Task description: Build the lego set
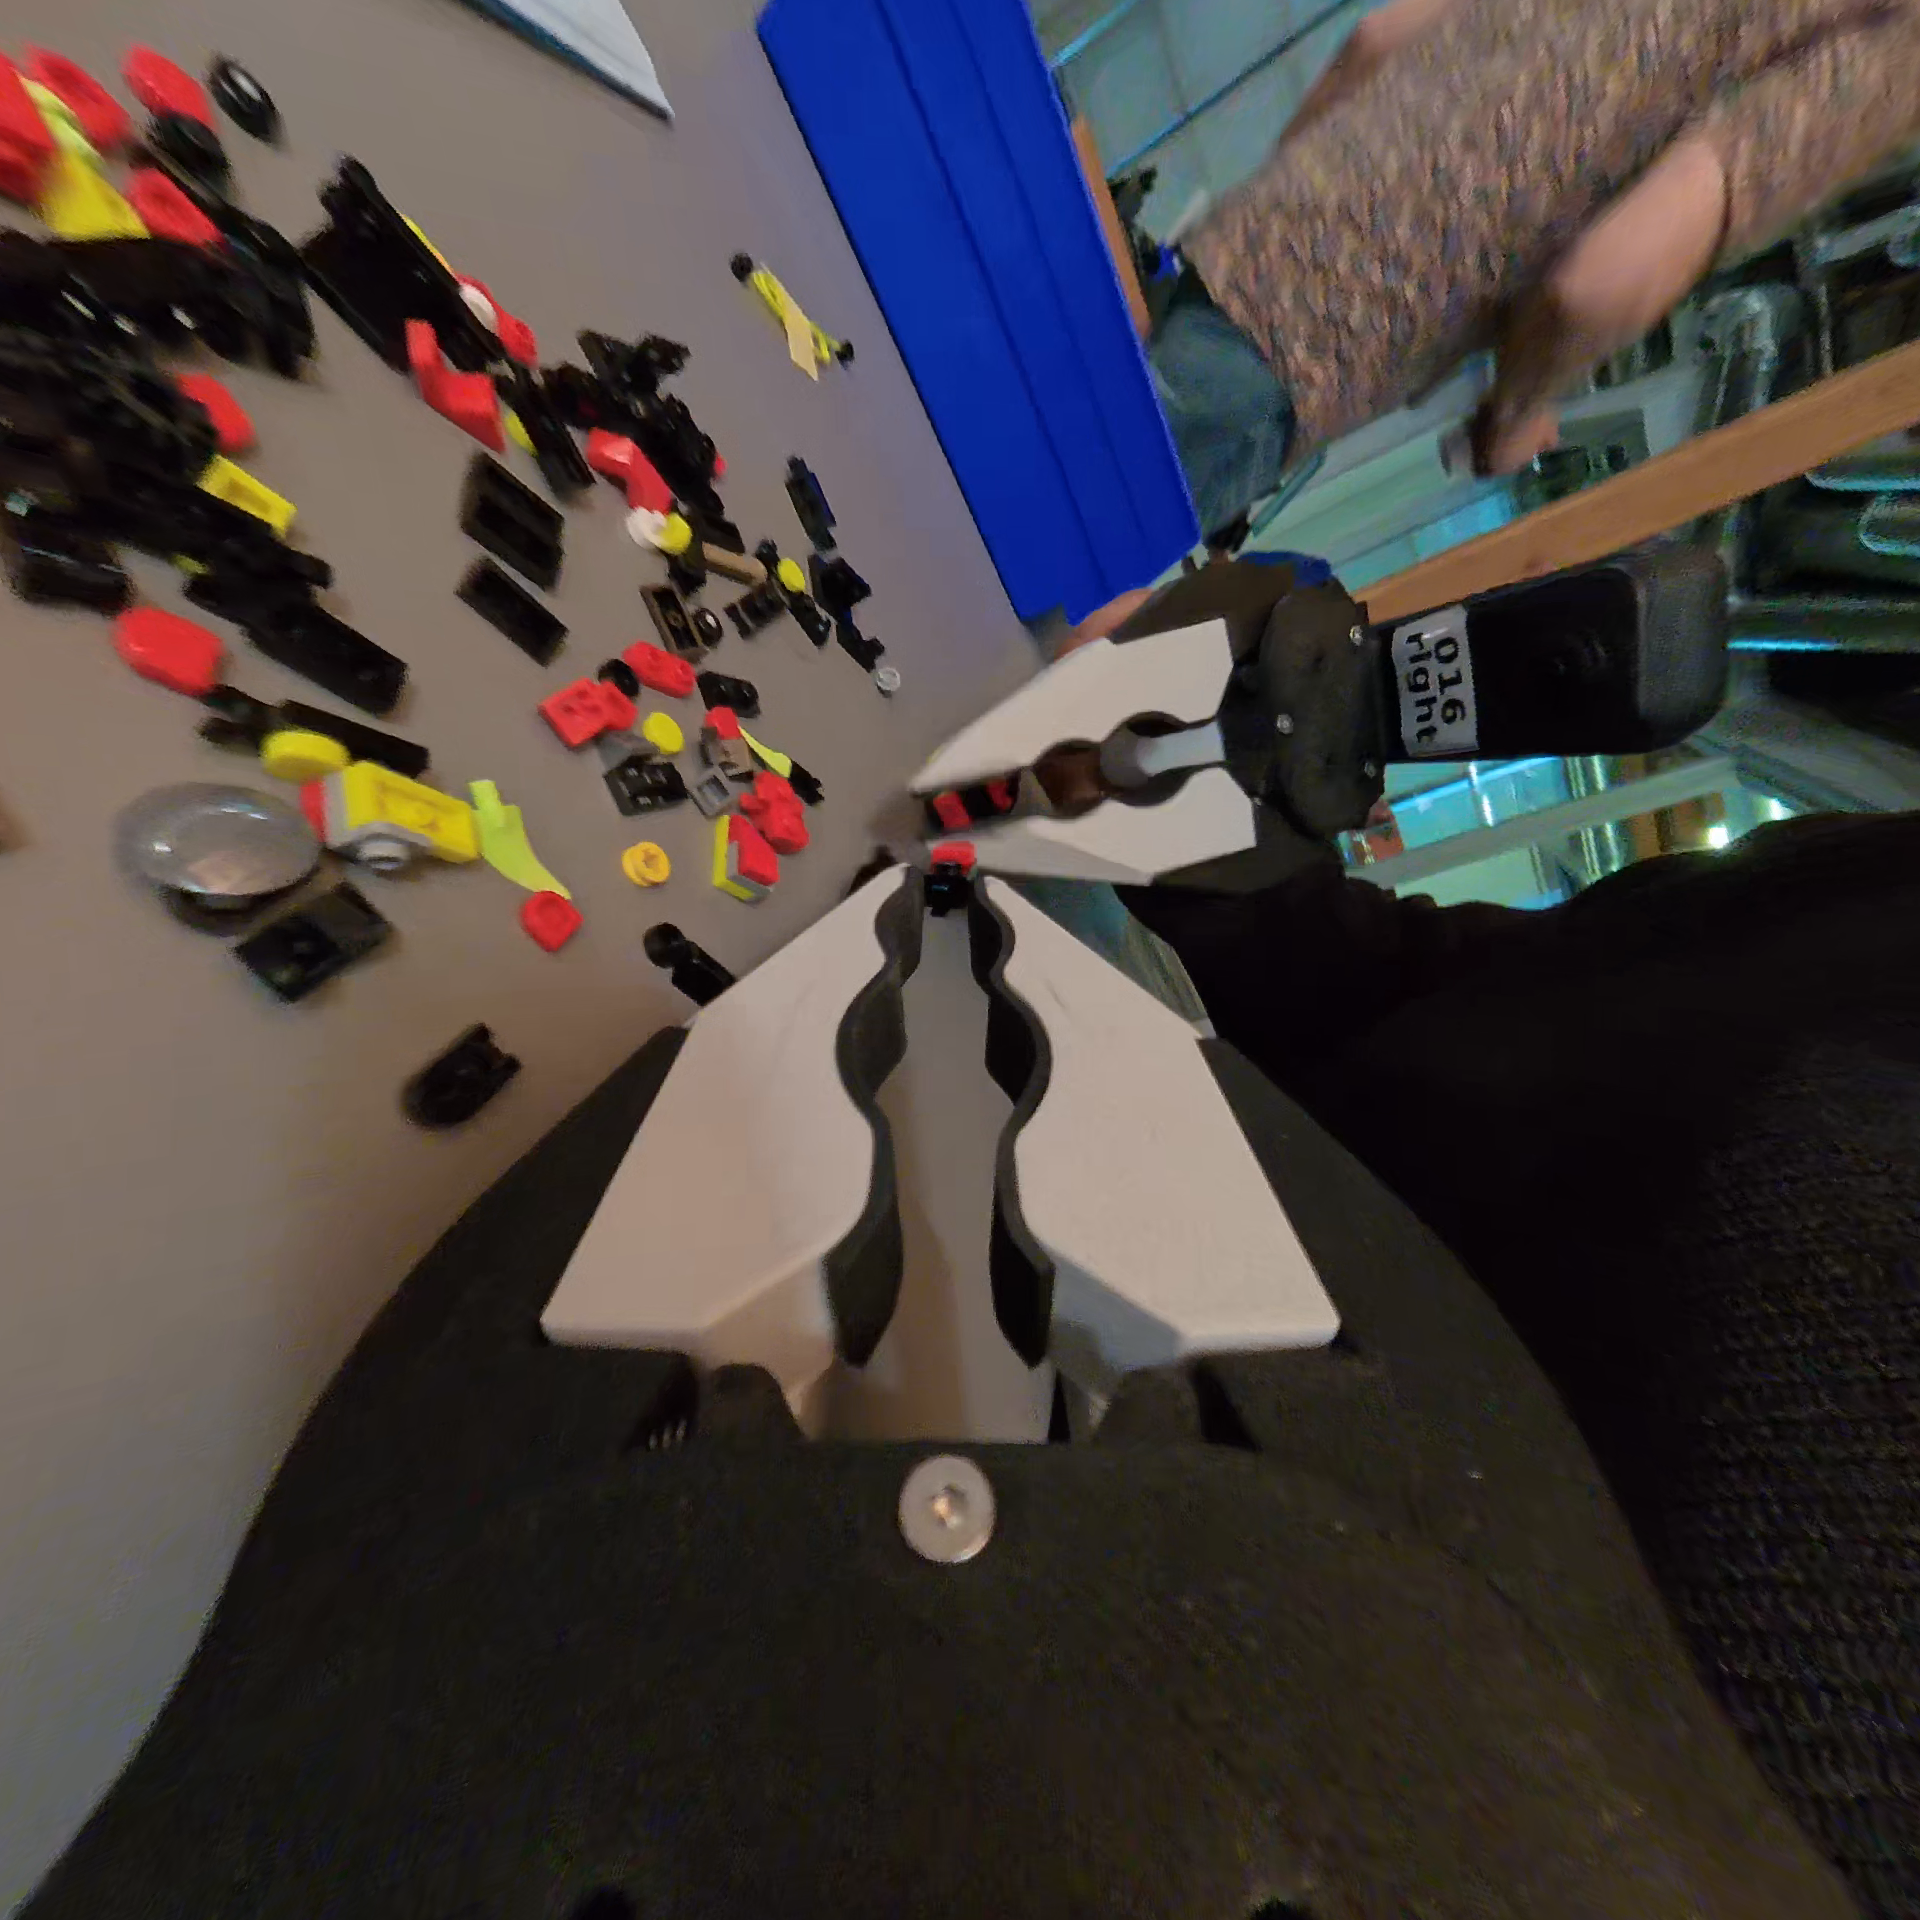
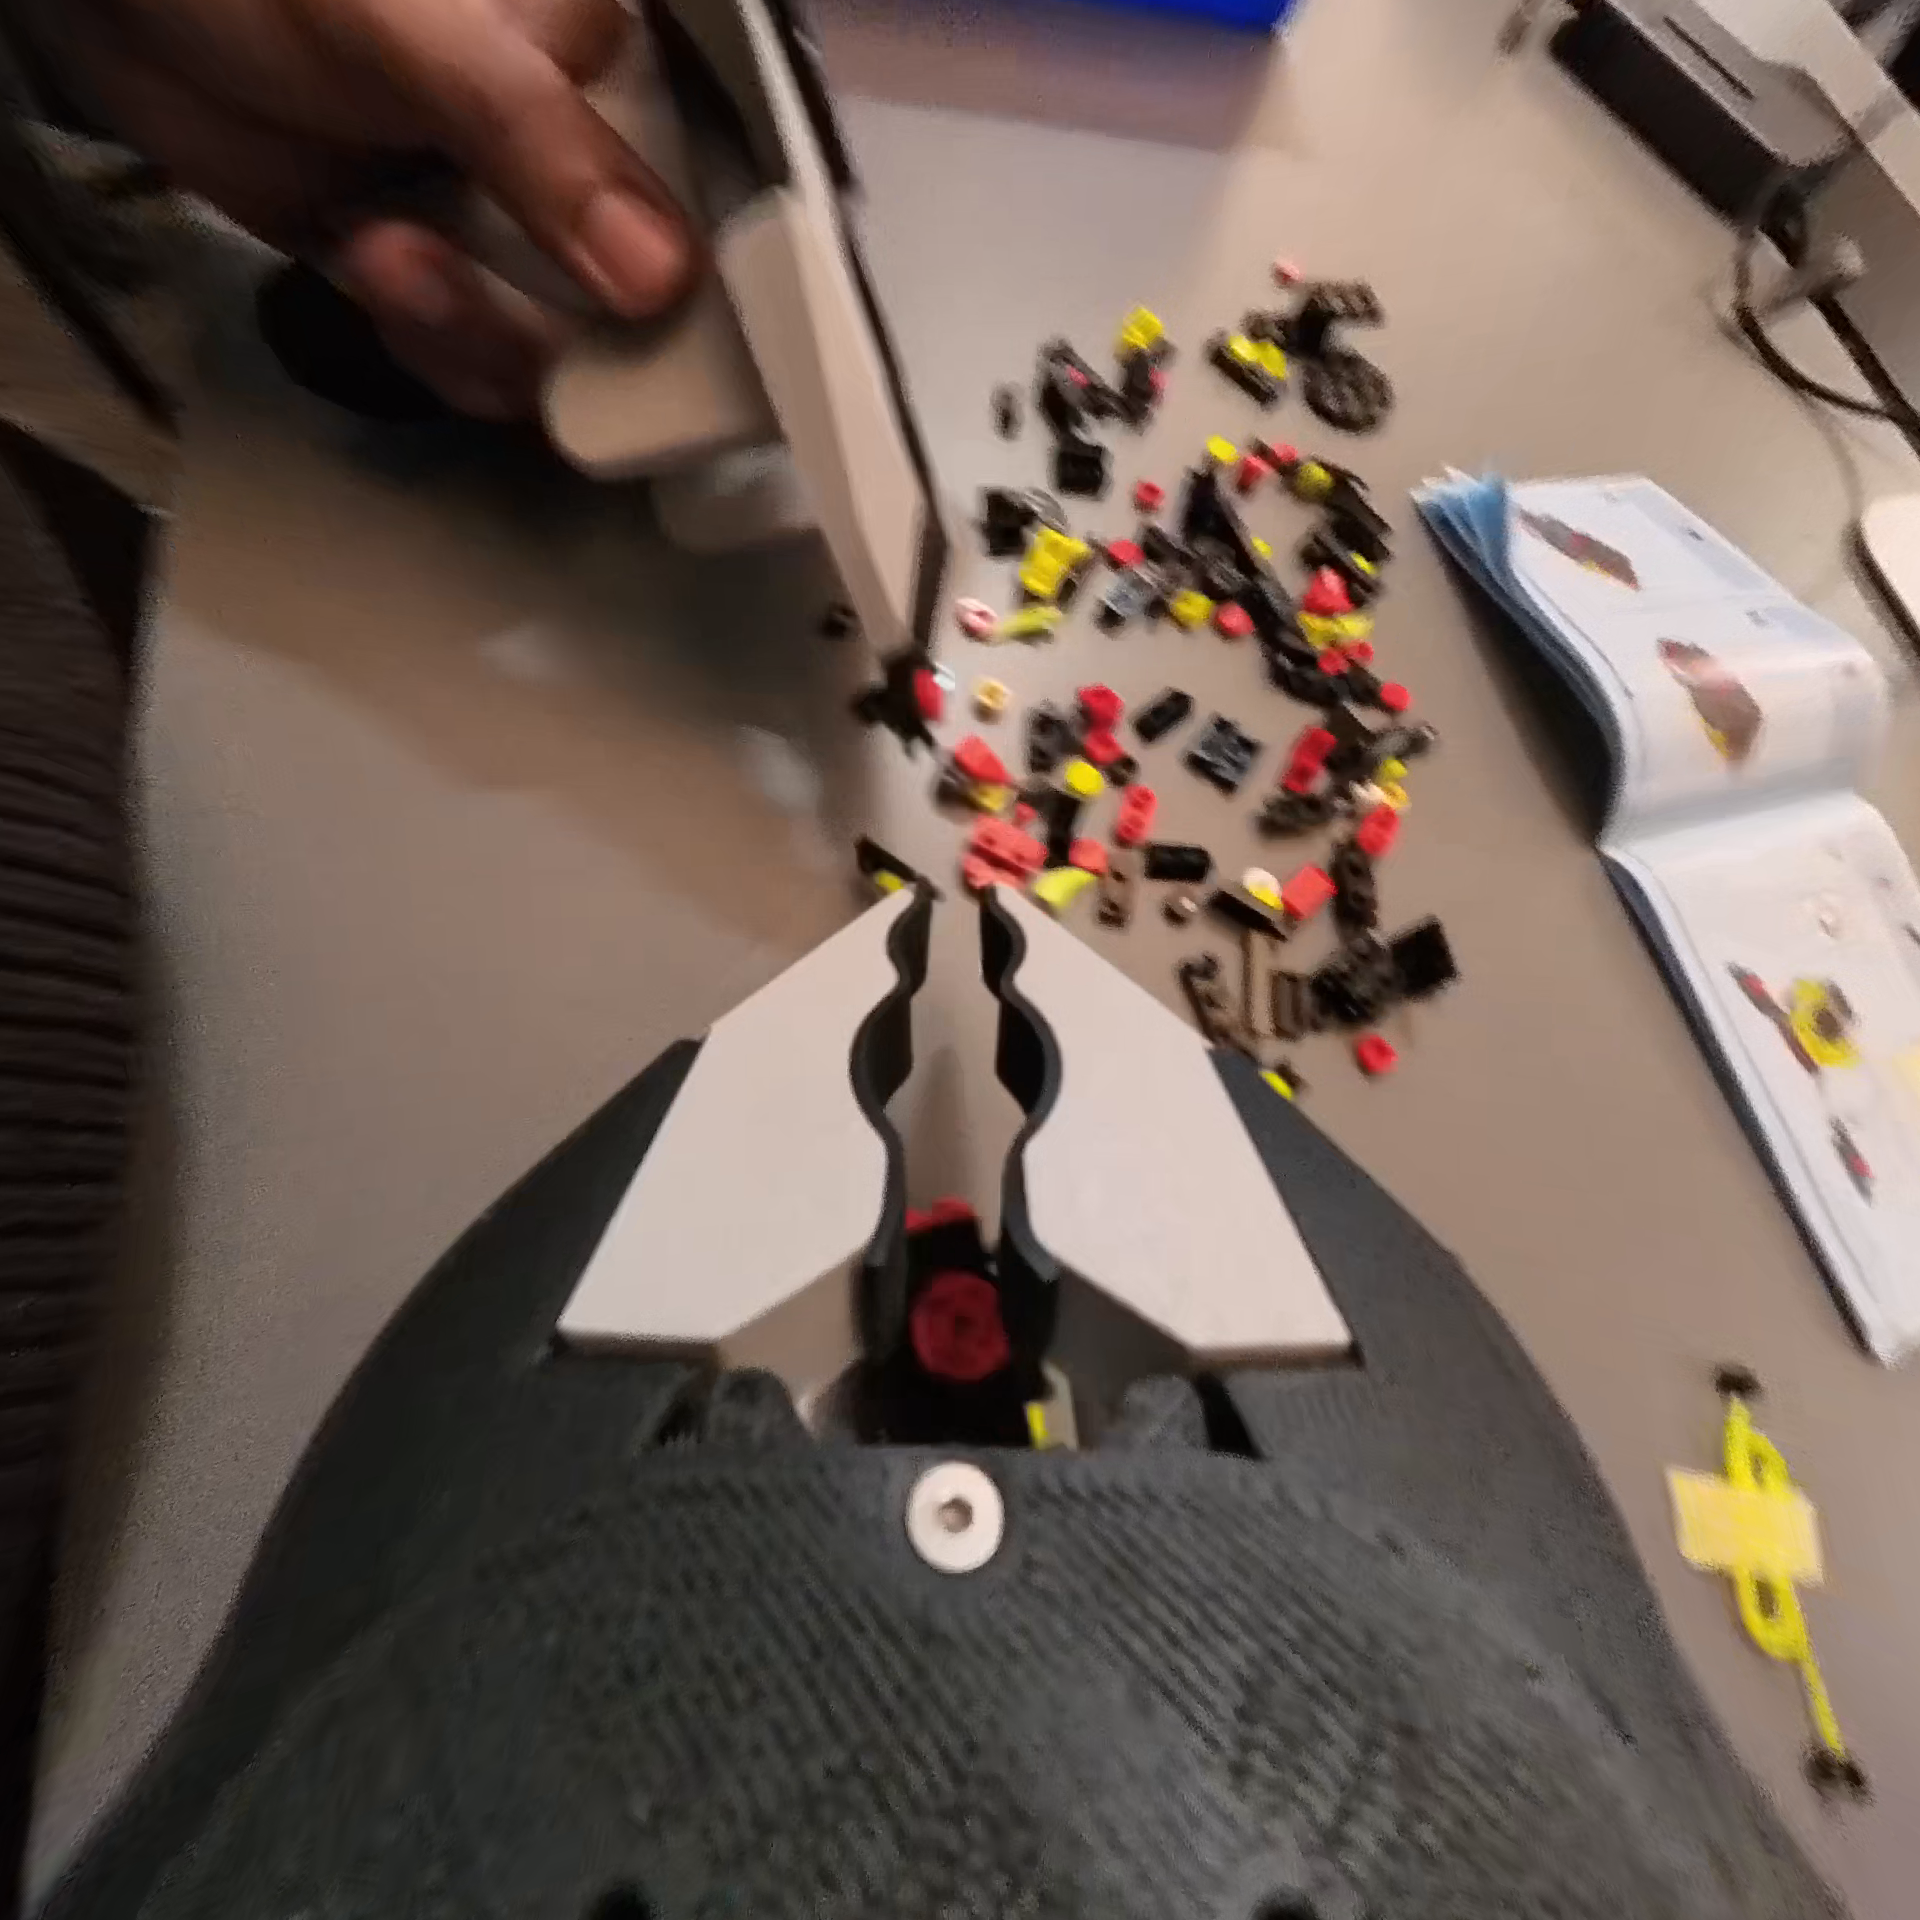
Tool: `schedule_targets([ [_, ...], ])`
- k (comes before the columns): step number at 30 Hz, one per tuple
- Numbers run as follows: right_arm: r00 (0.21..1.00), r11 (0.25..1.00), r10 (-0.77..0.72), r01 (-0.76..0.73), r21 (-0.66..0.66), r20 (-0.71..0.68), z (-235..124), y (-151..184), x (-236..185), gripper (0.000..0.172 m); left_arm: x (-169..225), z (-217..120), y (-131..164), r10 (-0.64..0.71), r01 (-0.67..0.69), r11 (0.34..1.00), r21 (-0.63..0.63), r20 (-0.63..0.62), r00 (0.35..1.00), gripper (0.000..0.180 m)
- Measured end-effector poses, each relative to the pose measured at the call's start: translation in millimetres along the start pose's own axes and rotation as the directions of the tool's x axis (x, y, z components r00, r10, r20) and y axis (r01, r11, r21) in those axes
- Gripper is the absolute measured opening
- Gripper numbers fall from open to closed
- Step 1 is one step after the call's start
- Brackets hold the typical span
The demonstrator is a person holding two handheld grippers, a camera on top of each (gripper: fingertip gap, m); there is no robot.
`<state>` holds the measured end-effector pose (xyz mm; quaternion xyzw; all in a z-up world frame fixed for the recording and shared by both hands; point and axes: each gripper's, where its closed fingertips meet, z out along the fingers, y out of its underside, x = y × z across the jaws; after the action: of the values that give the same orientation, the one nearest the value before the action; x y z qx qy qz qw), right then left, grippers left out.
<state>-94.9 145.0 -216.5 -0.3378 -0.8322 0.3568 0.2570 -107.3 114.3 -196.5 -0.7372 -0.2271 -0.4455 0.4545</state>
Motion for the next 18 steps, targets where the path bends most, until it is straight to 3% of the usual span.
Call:
schedule_targets([
  [4, 0.994, 0.996, 0.085, -0.087, -0.028, -0.068, -4, 13, 23, 0.007, -4, -6, -8, 0.006, -0.007, 0.999, 0.043, 0.024, 1.0, 0.006],
  [10, 0.975, 0.976, 0.204, -0.209, 0.062, 0.083, -9, -1, 10, 0.013, -5, -9, -11, 0.009, -0.011, 0.998, 0.055, 0.032, 0.999, 0.006],
  [13, 0.976, 0.982, 0.178, -0.184, 0.041, 0.123, -5, -2, -2, 0.015, -6, -9, -11, 0.008, -0.01, 0.999, 0.053, 0.033, 0.999, 0.006],
  [18, 0.997, 0.997, 0.052, -0.049, -0.055, 0.055, 4, 3, -6, 0.013, -6, -8, -9, 0.024, -0.025, 0.999, 0.04, 0.04, 0.999, 0.006],
])
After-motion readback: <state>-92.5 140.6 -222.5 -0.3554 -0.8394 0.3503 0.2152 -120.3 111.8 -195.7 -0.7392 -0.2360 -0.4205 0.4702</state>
